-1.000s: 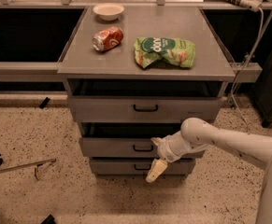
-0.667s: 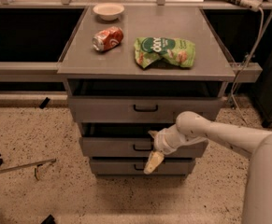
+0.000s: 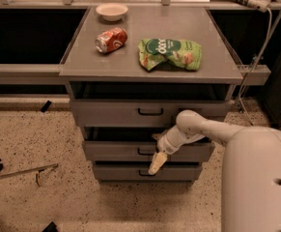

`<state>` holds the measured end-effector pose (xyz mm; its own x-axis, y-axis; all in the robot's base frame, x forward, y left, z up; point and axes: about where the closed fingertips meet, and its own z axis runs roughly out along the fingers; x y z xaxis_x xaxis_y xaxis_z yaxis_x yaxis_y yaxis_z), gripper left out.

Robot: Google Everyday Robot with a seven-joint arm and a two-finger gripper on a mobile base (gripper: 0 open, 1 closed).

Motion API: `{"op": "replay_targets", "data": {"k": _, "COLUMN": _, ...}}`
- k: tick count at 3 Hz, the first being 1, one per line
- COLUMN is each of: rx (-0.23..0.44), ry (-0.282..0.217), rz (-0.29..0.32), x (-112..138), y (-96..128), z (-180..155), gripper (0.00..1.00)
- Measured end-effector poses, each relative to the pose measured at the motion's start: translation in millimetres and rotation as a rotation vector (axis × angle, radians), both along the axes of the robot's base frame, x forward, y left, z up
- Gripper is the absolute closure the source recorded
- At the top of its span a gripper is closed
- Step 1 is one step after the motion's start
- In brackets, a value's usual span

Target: Open middle drawer

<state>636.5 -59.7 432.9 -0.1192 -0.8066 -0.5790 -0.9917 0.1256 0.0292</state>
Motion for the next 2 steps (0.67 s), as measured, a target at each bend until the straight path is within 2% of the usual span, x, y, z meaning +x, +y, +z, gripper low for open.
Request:
{"op": "replay_targets", "data": {"k": 1, "rx": 0.008, "ry": 0.049, "rz": 0.007, "x": -9.3, "y": 0.2, "z": -13.1, "gripper": 0.0}}
{"op": "replay_targets", "data": {"k": 2, "rx": 0.008, "ry": 0.049, "rz": 0.007, "x": -9.3, "y": 0.2, "z": -8.3, "gripper": 0.0}}
